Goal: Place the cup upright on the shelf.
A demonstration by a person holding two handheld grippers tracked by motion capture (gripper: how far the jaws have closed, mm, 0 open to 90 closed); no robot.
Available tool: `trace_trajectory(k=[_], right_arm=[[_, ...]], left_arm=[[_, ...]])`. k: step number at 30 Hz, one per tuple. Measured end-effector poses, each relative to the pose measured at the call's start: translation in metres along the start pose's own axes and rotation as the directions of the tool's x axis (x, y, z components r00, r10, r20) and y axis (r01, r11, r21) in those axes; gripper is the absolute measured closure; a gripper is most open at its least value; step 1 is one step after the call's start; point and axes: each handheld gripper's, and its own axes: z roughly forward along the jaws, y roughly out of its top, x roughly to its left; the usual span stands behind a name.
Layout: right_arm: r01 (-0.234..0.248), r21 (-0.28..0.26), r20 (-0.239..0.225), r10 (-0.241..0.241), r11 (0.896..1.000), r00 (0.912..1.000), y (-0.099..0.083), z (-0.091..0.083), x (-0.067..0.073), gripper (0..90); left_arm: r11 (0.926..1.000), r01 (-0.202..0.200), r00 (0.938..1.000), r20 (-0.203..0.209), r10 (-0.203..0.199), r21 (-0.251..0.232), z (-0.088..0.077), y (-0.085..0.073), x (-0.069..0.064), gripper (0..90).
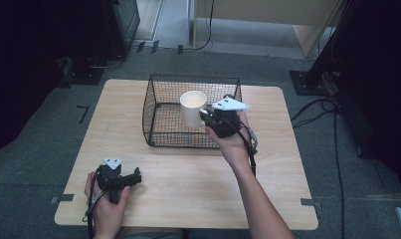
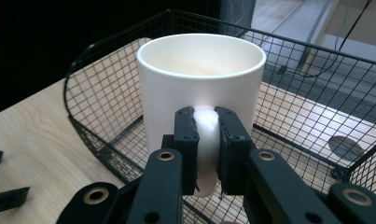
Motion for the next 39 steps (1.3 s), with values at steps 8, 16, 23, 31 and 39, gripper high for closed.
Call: trace_trajectory(k=[8,16,23,31,39], right_arm=[[-0.023,0.04,0.034,0.021,0.999,0.9992,-0.007,0.026,-0.012,80.9],[-0.042,0.067,0.052,0.038,0.997,0.9979,-0.015,0.041,-0.019,80.9],[-0.05,0.096,0.078,0.043,0.994,0.996,-0.019,0.055,-0.025,80.8],[-0.073,0.138,0.1,0.059,0.988,0.9932,-0.025,0.071,-0.031,80.8],[-0.087,0.178,0.129,0.065,0.98,0.9896,-0.032,0.083,-0.038,80.8]], left_arm=[[1.0,0.001,1.0,0.001,-0.001,0.0,0.0,0.0,0.0,0.0],[1.0,0.0,1.0,0.001,0.0,0.003,0.0,0.0,0.0,0.0],[1.0,0.0,1.0,0.001,0.0,0.003,0.0,0.0,0.0,0.0],[1.0,0.0,1.0,0.001,0.0,0.003,0.0,0.0,0.0,0.0],[1.0,-0.001,1.0,0.003,0.001,0.003,0.0,0.0,0.0,0.0]])
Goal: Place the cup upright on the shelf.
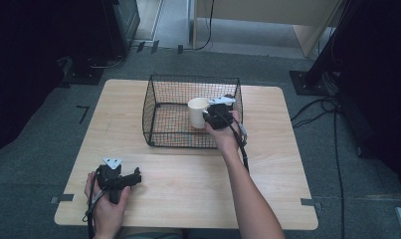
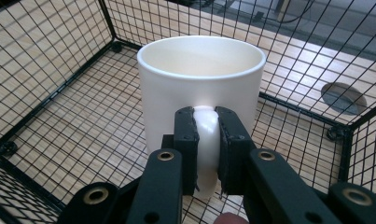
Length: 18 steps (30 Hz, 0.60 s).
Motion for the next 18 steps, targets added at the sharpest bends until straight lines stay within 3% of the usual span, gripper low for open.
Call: trace_trajectory(k=[18], right_arm=[[-0.044,-0.004,-0.029,0.044,0.999,0.9986,-0.0013,-0.001,-0.0035,77.1]], left_arm=[[1.0,-0.001,1.0,0.001,0.001,0.0,0.0001,0.0,-0.0001,0.0]])
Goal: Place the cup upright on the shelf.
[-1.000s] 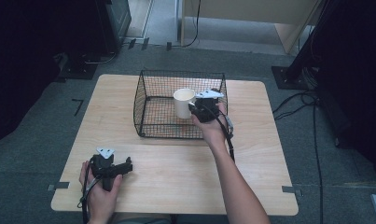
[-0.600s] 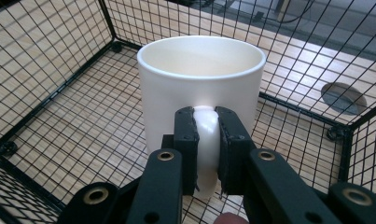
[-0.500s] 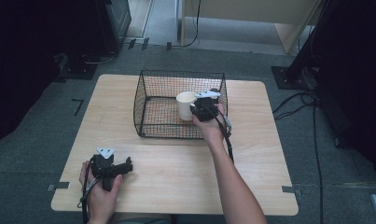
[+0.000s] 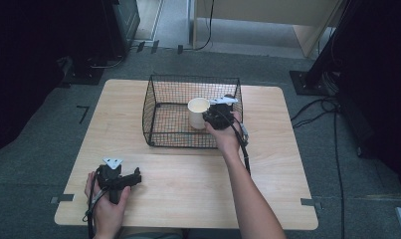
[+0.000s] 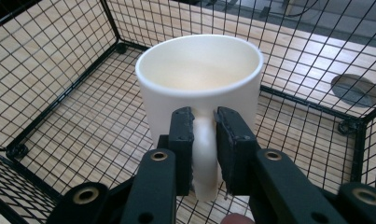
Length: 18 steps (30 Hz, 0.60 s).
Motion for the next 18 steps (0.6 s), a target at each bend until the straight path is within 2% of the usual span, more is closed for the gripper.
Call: trace_trajectory(k=[18], right_arm=[[0.011,0.028,0.01,-0.011,1.0,0.9999,-0.001,0.0035,-0.0003,80.9]], left_arm=[[1.0,-0.004,1.0,0.001,0.004,0.002,-0.0001,0.0,0.0001,0.0]])
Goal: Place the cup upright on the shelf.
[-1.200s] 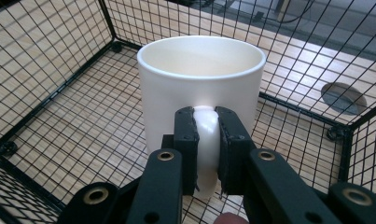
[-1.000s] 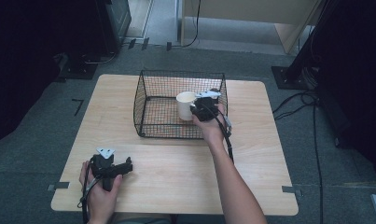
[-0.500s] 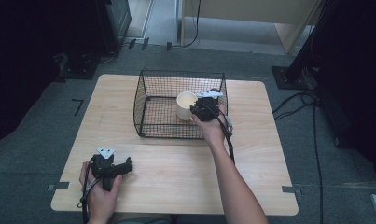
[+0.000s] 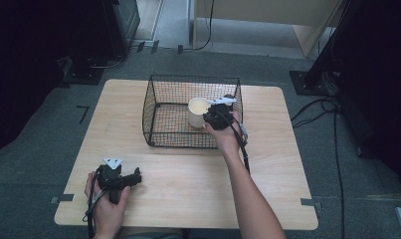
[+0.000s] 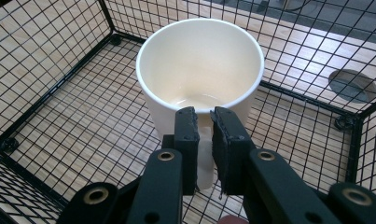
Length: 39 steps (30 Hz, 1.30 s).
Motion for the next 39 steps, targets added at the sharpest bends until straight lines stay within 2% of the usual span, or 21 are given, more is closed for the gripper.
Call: trace_trajectory(k=[3,8,12,15,20,26,34,37,39], right_arm=[[-0.015,-0.004,-0.005,0.015,1.0,0.9999,0.0,-0.002,-0.001,76.7],[-0.02,-0.031,-0.022,0.019,0.999,0.9996,0.002,-0.009,0.0,61.9],[-0.023,-0.038,-0.05,0.021,0.999,0.9985,0.004,-0.019,0.005,46.5],[-0.023,-0.046,-0.088,0.018,0.999,0.9959,0.005,-0.029,0.011,41.5],[-0.001,-0.066,-0.09,-0.005,0.998,0.996,0.005,-0.046,0.02,30.8],[0.016,-0.051,-0.093,-0.021,0.999,0.9954,-0.001,-0.063,0.029,13.5],[0.017,-0.049,-0.093,-0.021,0.999,0.9954,-0.016,-0.084,0.03,1.0],[0.014,-0.05,-0.095,-0.019,0.999,0.9953,-0.023,-0.09,0.028,0.0],[0.014,-0.045,-0.081,-0.018,0.999,0.9966,-0.028,-0.094,0.028,0.0]], left_arm=[[1.0,0.0,1.0,0.0,0.0,0.0,0.0,0.0,0.0,0.0],[1.0,0.0,1.0,0.0,0.0,0.0,0.0,0.0,0.0,0.0],[1.0,0.0,1.0,0.0,0.0,0.0,0.0,0.0,0.0,0.0],[1.0,0.0,1.0,0.0,0.0,0.0,0.0,0.0,0.0,0.0],[1.0,0.0,1.0,0.0,0.0,0.0,0.0,0.0,0.0,0.0],[1.0,0.001,1.0,0.0,-0.001,-0.001,0.0,0.0,0.0,0.0],[1.0,0.002,1.0,0.0,-0.002,-0.002,0.0,0.0,0.0,0.0],[1.0,0.001,1.0,0.0,-0.001,-0.002,0.0,0.0,0.0,0.0],[1.0,0.002,1.0,-0.001,-0.002,-0.003,0.0,0.0,0.0,0.0]])
